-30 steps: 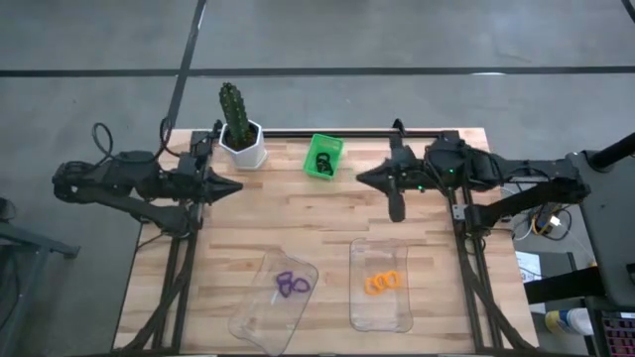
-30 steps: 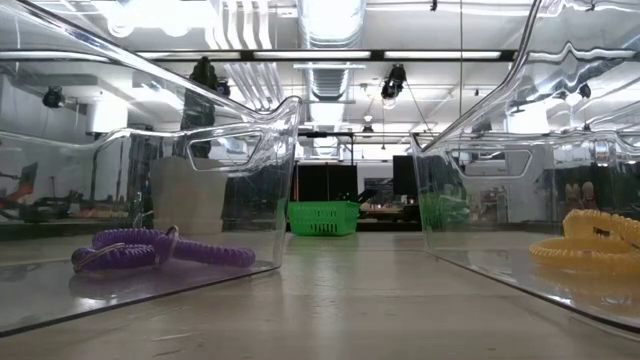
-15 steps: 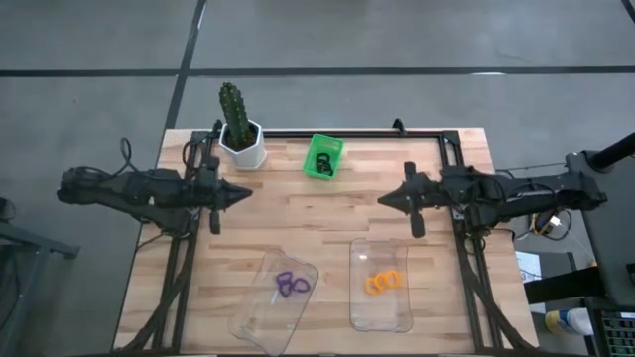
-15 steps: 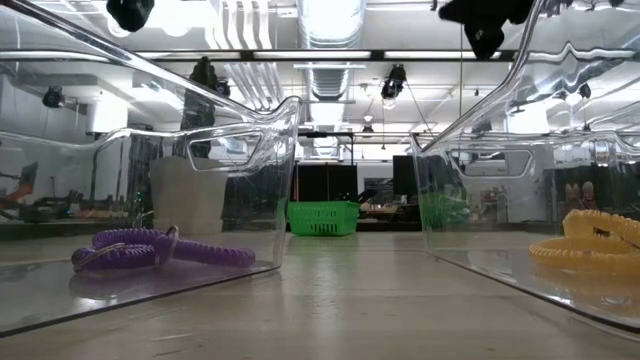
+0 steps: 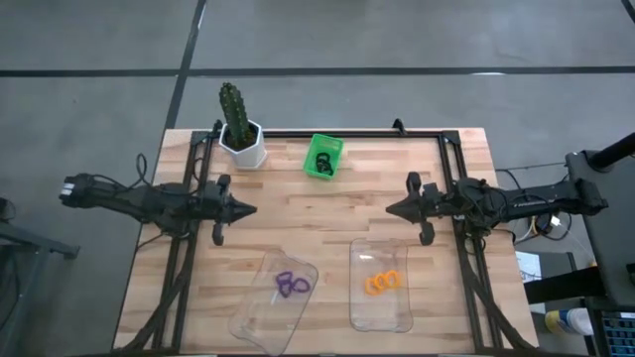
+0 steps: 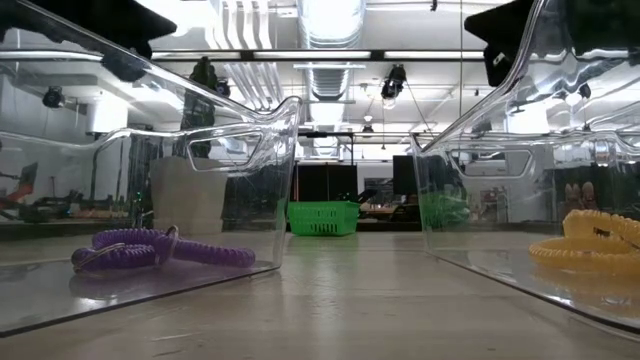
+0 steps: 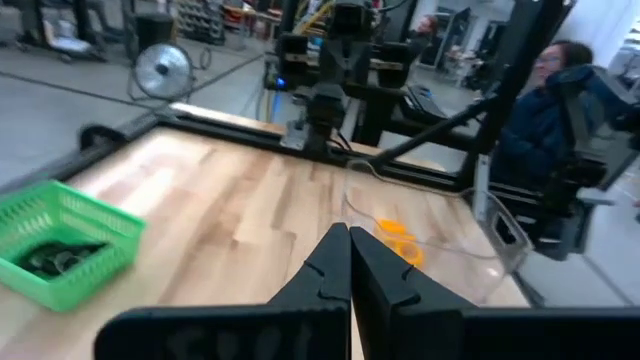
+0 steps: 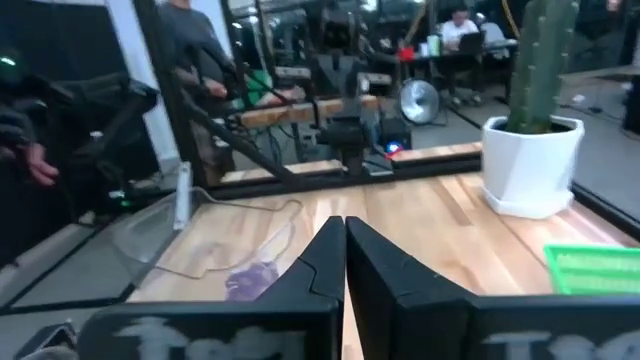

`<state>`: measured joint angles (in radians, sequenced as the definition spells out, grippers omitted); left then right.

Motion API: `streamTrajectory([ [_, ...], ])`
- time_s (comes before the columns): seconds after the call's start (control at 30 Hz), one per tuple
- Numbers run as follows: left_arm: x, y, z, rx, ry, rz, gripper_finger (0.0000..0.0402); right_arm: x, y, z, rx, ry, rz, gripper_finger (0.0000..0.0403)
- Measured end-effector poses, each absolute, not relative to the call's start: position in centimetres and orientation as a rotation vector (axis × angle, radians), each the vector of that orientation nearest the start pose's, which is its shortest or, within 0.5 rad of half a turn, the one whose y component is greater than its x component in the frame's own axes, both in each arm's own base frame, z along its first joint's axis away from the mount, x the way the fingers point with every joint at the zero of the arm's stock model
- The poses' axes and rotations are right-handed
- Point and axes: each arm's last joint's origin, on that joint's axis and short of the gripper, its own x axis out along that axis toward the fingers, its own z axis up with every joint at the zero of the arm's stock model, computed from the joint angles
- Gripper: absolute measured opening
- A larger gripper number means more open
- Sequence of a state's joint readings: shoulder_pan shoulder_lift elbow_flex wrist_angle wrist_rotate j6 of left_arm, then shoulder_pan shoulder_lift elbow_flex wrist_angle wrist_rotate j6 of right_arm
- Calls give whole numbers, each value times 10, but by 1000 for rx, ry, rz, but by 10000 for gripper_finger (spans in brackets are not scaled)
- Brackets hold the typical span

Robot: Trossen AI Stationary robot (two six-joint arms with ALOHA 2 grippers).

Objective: Sort spring keychains
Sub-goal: Return to Home Position

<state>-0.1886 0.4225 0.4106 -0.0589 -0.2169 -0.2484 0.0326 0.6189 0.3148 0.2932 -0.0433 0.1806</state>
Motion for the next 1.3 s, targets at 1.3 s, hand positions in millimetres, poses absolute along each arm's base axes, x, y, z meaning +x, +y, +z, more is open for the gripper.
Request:
streamTrajectory([
  [1.3,89,-10,192,-315,-18,28,0,116,7,177,154,-69,155,9],
])
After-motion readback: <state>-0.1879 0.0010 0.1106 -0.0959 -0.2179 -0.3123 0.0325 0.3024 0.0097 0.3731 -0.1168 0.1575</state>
